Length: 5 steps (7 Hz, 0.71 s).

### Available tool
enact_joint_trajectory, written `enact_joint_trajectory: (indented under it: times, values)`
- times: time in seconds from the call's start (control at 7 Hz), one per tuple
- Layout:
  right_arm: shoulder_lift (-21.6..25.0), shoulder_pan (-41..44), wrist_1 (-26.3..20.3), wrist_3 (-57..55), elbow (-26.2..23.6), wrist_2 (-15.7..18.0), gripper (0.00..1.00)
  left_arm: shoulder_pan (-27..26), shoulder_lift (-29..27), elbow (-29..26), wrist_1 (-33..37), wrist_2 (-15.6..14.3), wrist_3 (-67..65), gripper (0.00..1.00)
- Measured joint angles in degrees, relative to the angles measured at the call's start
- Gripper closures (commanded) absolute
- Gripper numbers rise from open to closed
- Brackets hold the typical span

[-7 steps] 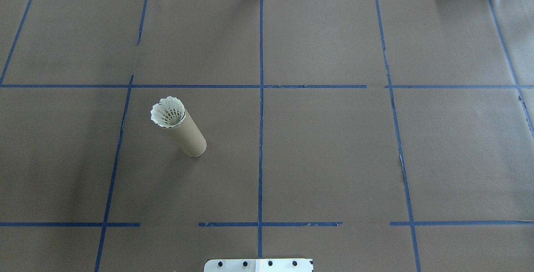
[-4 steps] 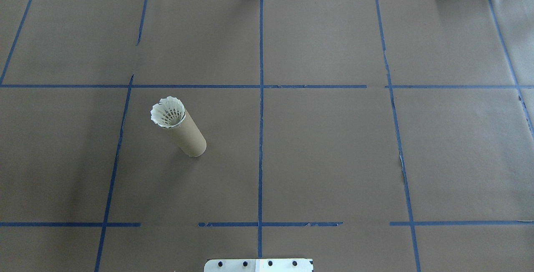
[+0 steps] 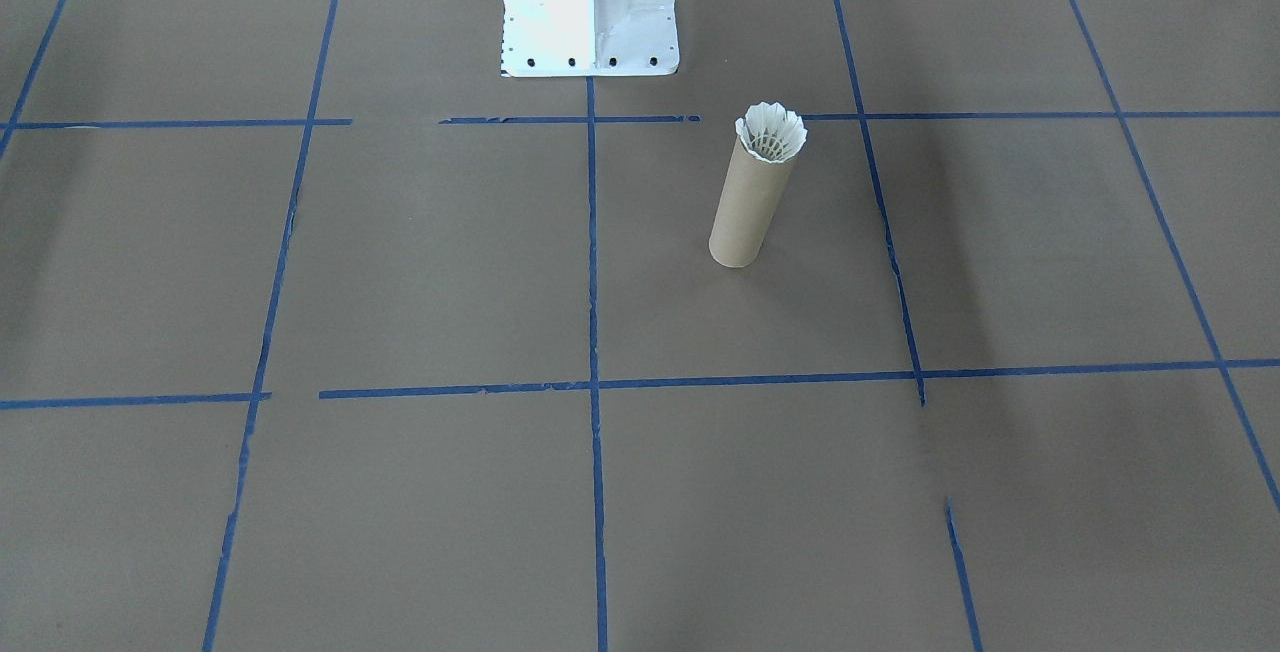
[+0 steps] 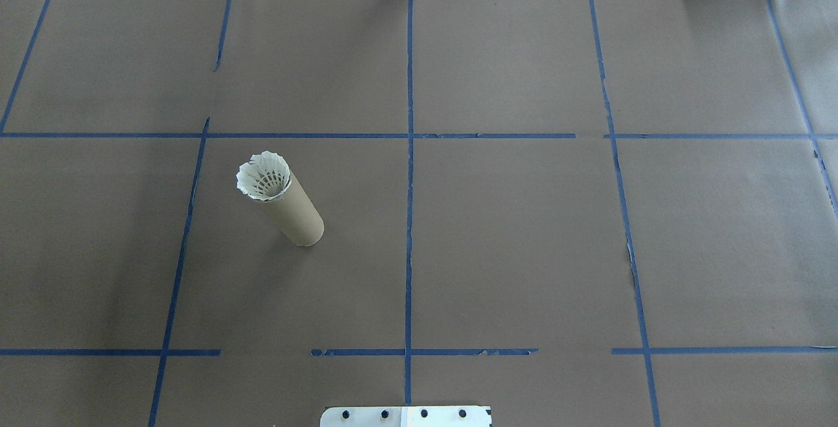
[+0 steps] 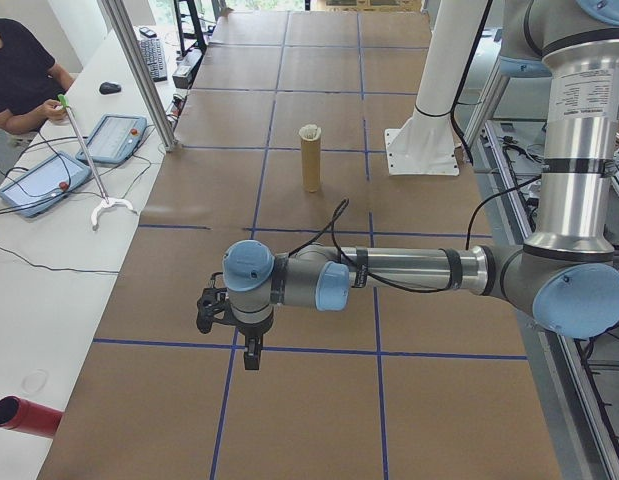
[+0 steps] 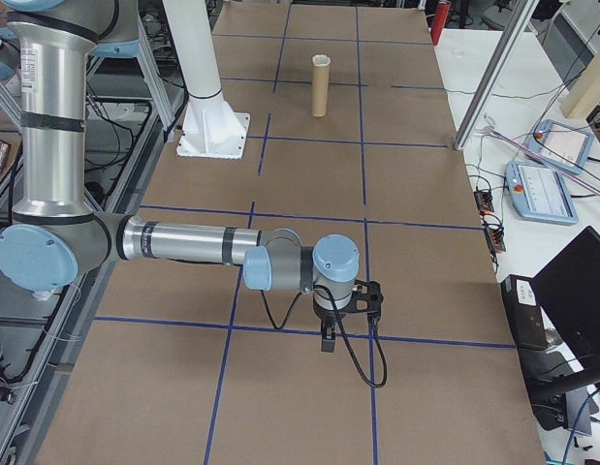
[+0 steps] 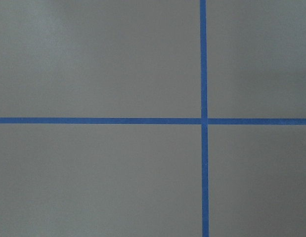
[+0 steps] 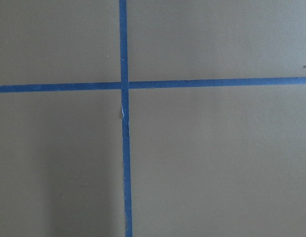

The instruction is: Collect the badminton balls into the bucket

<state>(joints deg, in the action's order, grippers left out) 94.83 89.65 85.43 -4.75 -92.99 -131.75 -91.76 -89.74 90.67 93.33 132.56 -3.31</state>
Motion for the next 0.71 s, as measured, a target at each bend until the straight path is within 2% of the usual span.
enact_joint_trajectory:
  times: [0.71]
  values:
    - [0.0, 0.0, 0.0, 0.0, 0.0, 0.0, 0.00, 0.0, 0.1, 0.2, -2.6, 0.1, 0.3, 0.00]
